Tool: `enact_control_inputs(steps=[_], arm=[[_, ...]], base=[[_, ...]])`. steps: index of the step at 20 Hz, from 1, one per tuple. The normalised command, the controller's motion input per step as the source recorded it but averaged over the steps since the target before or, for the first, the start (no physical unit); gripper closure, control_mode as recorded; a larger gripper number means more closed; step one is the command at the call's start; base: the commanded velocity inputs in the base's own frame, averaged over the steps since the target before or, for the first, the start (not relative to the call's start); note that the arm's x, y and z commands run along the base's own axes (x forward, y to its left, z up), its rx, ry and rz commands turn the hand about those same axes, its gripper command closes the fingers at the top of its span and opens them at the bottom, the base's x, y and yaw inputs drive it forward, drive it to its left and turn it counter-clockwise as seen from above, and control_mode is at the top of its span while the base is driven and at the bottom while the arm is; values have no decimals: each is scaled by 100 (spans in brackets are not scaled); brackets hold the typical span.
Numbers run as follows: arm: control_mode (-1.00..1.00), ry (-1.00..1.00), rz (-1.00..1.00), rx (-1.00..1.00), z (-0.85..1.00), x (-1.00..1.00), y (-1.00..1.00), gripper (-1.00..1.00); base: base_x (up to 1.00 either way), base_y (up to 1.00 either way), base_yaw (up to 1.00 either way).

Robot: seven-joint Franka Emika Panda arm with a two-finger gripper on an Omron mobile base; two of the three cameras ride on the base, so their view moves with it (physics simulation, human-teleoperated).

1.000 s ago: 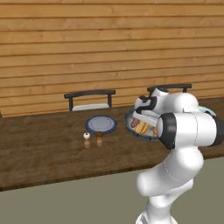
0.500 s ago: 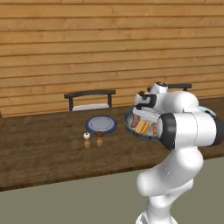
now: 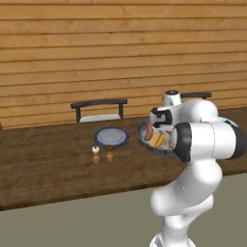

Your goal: Place one bun and one sausage from the bowl on each plate.

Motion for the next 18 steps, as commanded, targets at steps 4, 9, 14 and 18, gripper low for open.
enact_control_inputs(steps=[4,9,14,18], arm=[[-100,14,3,2,-8,1,-19,-100],[-100,11,4,0,-30,7,0,-100],[-100,2,4,0,-14,2,0,-100],[-100,1,2,3,-17,0,-3,-100]], base=[[0,0,0],[0,0,0],[0,0,0],[0,0,0]])
